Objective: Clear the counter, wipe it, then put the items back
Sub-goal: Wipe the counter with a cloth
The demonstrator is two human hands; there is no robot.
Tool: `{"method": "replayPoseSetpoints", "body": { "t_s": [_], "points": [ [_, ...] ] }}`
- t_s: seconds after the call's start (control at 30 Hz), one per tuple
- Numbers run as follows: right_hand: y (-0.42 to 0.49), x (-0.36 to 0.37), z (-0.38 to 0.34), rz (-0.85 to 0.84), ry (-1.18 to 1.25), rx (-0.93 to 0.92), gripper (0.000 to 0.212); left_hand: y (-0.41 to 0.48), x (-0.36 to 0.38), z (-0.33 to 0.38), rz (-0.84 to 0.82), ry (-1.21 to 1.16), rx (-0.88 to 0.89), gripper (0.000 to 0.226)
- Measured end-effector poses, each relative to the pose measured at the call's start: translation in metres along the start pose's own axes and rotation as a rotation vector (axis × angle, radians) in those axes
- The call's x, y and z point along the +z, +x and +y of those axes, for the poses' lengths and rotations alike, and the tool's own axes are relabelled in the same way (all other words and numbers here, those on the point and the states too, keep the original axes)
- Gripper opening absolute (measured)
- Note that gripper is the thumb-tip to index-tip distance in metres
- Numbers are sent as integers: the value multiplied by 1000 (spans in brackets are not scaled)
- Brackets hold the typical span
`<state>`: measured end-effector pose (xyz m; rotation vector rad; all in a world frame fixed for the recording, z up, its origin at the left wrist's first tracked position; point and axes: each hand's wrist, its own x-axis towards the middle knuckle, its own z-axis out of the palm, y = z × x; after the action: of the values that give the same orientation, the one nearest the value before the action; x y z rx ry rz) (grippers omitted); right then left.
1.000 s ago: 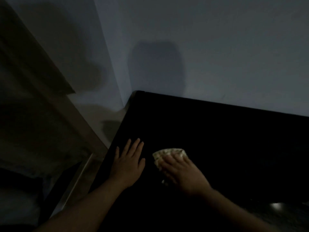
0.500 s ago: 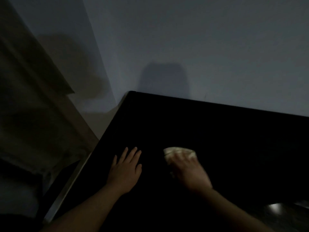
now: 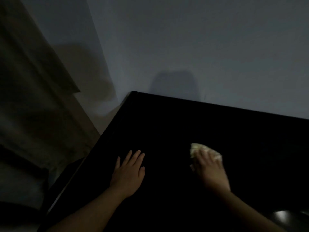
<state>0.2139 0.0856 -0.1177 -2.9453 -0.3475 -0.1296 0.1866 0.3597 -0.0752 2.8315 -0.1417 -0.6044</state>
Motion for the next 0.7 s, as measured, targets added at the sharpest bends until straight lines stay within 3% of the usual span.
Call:
{"method": "replayPoseSetpoints", "body": {
  "t_s": [0.07,0.1,0.13,0.23,0.33,0.4,0.43,0.5,0.53,0.6,0.7],
  "points": [
    [-1,-1,0,-72,38,236,57,-8,2,-5,16,5,-19,52],
    [-4,3,-18,-42,13,229,58,-10,3,-7,27,8,-36,52],
    [-12,9,-47,-49,13,160,60,-12,4,-9,35,11,-56,52],
    [-45,39,-124,-56,-5,-276,70,-16,9,-15,79,58,-137,52],
    [-31,29,-113,-80,-57,-438,64,-20,10,-25,91,85,-115,59],
    [-12,16,-79,-89,-36,-284,61,-25,9,-35,88,69,-85,83],
    [-3,9,-62,-60,-14,-119,61,-26,9,-42,85,76,-86,93],
    [2,7,-62,-99,23,132,61,-30,9,-57,102,72,-106,96],
    [-3,10,-80,-88,19,140,61,-32,9,-65,112,55,-121,89],
    [-23,24,-136,-149,27,-62,62,-34,7,-82,126,58,-172,66],
    [-41,37,-183,-214,-14,-443,60,-39,6,-103,147,74,-246,61]
  ]
}}
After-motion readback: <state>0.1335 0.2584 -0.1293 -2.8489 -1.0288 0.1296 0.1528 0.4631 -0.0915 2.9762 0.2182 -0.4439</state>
